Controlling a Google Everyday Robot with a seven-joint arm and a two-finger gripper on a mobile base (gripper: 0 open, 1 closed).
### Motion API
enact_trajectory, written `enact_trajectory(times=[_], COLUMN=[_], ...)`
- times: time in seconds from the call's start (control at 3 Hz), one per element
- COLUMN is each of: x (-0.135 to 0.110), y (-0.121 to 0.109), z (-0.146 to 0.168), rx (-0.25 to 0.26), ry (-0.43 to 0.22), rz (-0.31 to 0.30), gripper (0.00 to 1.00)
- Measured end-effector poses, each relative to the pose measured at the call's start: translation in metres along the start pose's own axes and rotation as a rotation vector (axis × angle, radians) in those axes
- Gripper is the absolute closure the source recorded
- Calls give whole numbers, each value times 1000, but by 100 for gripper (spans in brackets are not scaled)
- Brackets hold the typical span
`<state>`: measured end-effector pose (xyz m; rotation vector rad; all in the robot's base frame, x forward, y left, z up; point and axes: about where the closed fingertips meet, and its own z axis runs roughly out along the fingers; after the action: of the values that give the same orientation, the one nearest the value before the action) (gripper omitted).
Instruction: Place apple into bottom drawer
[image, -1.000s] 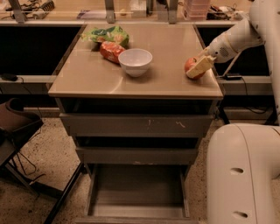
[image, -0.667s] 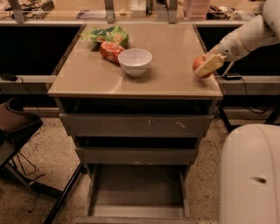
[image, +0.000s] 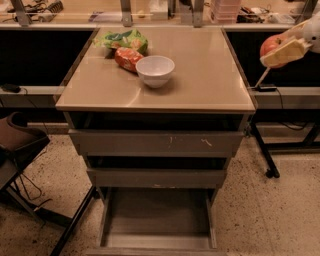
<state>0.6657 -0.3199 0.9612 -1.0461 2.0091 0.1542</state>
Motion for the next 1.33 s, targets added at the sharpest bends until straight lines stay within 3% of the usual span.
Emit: enact_trajectory(times=[0.33,0.67,1.0,1.33], x=[-29,-42,-37,3], y=[22,58,102,134], z=[-26,64,125,143], rx=[29,-171,-352,-443], ry=[-30,-12,-22,32], rz=[-74,-115,-74,-24], gripper=[100,100,100,100])
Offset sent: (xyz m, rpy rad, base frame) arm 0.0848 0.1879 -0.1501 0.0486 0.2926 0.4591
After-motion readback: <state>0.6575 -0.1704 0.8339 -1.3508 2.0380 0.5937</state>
